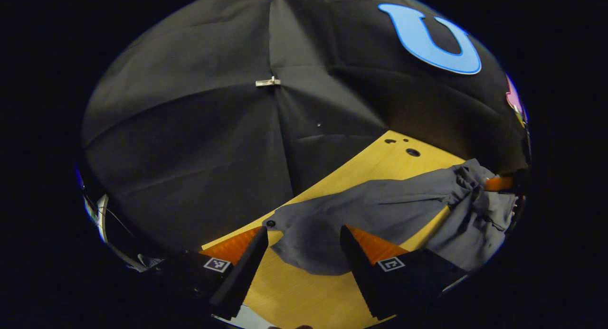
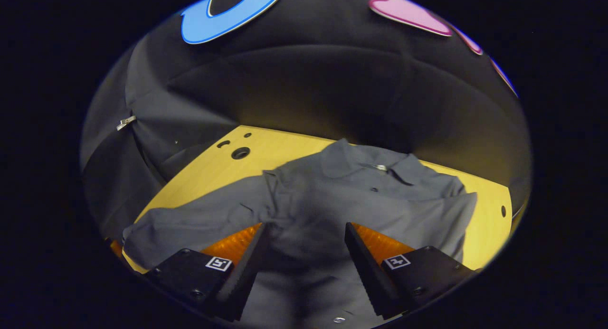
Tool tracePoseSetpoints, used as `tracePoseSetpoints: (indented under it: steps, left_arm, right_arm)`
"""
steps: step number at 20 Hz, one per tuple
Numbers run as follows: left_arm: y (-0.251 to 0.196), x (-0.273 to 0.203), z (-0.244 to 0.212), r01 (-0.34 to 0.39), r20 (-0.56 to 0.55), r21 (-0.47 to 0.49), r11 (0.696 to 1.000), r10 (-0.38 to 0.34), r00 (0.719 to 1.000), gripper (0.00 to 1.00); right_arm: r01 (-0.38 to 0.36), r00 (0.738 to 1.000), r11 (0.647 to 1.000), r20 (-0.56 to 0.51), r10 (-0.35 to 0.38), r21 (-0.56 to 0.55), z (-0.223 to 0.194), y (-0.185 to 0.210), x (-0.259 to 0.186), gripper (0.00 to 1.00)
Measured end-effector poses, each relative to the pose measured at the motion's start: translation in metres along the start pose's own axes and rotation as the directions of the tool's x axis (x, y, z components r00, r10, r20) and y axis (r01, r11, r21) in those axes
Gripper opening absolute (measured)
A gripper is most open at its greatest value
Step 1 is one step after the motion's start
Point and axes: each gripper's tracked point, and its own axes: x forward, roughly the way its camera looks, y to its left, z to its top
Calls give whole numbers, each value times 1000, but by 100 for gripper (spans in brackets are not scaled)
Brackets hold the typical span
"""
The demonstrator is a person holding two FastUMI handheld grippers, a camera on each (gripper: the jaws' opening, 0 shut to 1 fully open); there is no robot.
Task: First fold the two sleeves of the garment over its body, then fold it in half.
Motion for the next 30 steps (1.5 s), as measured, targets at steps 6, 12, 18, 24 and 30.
tracePoseSetpoints:
  steps: [6,12,18,24,30]
  left_arm:
    - [7,36,-13,-2,-62,-17,1000,1,998,96]
    - [4,63,-22,13,-116,-11,1000,-14,993,96]
    - [-4,74,-40,39,-204,-9,999,-40,978,99]
    - [-18,74,-36,133,-212,62,989,-118,970,81]
    - [-39,75,-34,212,-203,43,976,-199,959,19]
  right_arm:
    - [143,990,986,2,-144,90,-24,-94,-65,100]
    - [225,973,960,15,-230,165,-38,-149,-128,99]
    - [273,958,954,48,-281,127,-54,-175,-185,100]
    - [284,955,952,52,-292,115,-64,-182,-214,99]
    - [310,946,945,61,-317,100,-71,-197,-235,98]
